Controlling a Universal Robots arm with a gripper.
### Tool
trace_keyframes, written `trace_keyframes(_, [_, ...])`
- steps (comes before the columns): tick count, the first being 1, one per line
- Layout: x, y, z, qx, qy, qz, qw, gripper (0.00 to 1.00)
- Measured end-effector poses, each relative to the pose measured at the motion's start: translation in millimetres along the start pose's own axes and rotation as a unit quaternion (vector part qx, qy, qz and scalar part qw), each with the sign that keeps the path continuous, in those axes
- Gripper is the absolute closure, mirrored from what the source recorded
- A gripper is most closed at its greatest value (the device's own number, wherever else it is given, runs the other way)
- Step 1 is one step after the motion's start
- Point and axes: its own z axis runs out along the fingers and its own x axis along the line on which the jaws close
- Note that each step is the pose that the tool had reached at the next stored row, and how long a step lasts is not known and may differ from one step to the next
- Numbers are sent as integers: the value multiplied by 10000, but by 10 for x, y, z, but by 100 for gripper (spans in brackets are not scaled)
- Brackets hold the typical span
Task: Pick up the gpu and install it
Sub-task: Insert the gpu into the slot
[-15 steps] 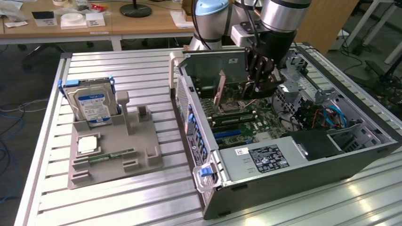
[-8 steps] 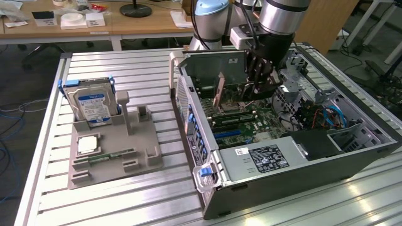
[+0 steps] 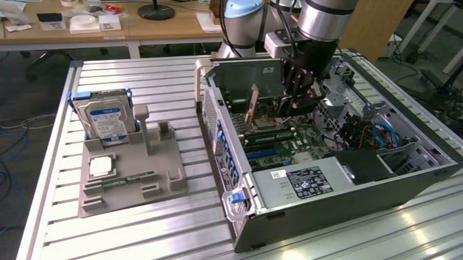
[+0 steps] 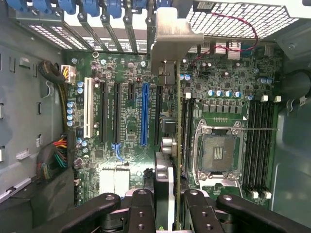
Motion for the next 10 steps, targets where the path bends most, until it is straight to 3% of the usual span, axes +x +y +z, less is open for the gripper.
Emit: trace_keyframes(10, [6,15,0,0,0,0,10000,72])
